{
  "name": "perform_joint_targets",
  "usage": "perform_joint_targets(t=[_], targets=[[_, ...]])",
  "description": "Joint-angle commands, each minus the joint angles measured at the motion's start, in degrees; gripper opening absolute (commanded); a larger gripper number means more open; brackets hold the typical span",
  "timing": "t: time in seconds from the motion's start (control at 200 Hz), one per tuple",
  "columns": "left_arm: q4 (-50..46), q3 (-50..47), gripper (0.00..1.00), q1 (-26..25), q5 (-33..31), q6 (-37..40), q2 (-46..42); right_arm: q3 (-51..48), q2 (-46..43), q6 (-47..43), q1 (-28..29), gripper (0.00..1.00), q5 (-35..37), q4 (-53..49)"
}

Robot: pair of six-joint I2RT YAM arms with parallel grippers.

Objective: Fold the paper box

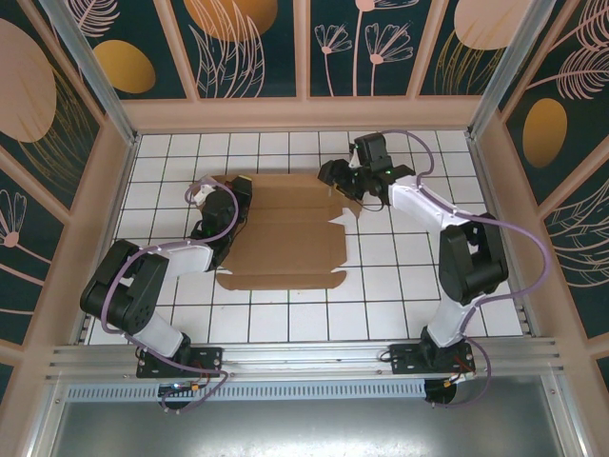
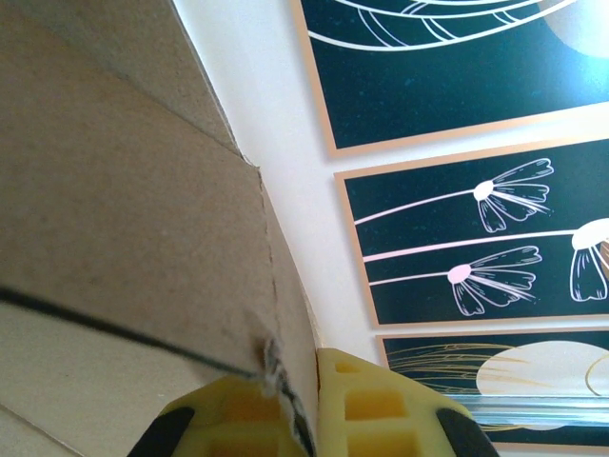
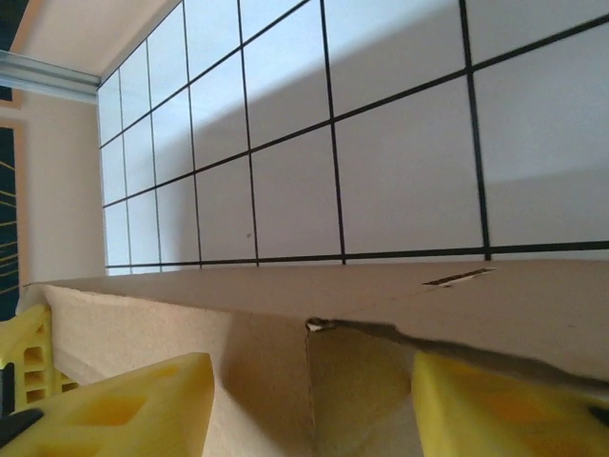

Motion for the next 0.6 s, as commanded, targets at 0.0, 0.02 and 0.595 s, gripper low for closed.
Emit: perform_joint_targets(t=[0.0, 0.02, 0.595], targets=[[0.05, -0.9, 0.0, -0.66, -0.4, 1.13, -0.34, 0.86, 1.25, 3.14, 0.73, 0.5, -6.4, 6.4], [-0.03, -0.94, 0.0, -0.69, -0.4, 1.17, -0.38, 0.75, 1.37, 3.59, 0.78, 0.48, -6.97, 6.99], [-0.38, -4.82, 0.0, -1.04, -3.25, 3.58, -3.06, -21.33, -23.07, -10.61, 3.91, 0.43, 16.25, 6.33]])
